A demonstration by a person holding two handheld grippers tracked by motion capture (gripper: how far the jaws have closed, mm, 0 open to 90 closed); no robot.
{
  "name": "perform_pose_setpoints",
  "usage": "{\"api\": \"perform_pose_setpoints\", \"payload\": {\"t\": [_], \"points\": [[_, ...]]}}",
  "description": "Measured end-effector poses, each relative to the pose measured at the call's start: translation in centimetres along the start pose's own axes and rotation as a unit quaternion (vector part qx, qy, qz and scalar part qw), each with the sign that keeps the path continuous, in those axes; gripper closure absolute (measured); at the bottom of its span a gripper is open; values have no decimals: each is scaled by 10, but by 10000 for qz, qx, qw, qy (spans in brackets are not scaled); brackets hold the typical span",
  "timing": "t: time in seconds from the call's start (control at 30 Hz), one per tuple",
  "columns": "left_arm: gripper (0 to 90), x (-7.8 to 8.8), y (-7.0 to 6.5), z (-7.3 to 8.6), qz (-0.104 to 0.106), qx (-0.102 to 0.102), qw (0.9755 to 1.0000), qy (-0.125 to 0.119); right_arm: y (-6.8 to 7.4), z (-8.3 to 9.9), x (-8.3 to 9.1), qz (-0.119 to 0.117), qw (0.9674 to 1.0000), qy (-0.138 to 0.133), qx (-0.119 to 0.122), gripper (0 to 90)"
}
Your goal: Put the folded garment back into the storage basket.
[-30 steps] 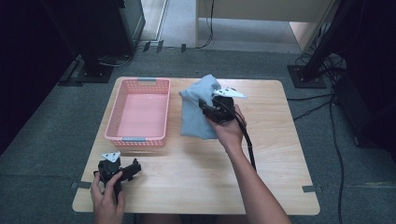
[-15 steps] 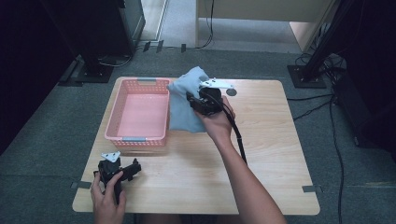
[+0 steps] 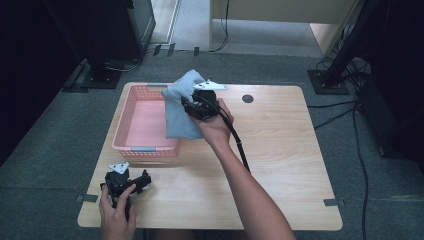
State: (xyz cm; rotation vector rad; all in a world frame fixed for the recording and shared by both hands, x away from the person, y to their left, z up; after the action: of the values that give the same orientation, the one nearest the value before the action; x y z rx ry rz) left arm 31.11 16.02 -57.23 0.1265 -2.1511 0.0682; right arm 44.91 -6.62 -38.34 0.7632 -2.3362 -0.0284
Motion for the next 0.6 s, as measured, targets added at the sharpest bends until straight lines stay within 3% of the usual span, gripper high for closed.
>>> {"api": "perform_pose_setpoints", "payload": {"t": [0.6], "points": [[0, 0, -2, 0, -46, 59, 10000, -3, 41, -4, -53, -164, 9996, 160, 162, 717]]}}
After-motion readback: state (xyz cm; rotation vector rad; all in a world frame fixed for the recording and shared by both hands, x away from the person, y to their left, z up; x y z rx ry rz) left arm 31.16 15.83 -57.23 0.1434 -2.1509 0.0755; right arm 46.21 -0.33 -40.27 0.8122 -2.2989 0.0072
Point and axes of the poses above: each handheld gripper's, and its own axes: x roughly backward along the jaws, z roughly out of its underside, y roughly to its left, the point moved 7 cm from there along -x, roughly forward along the jaws, and after that the axes turned 12 degrees about y, right-handed, at the moved point
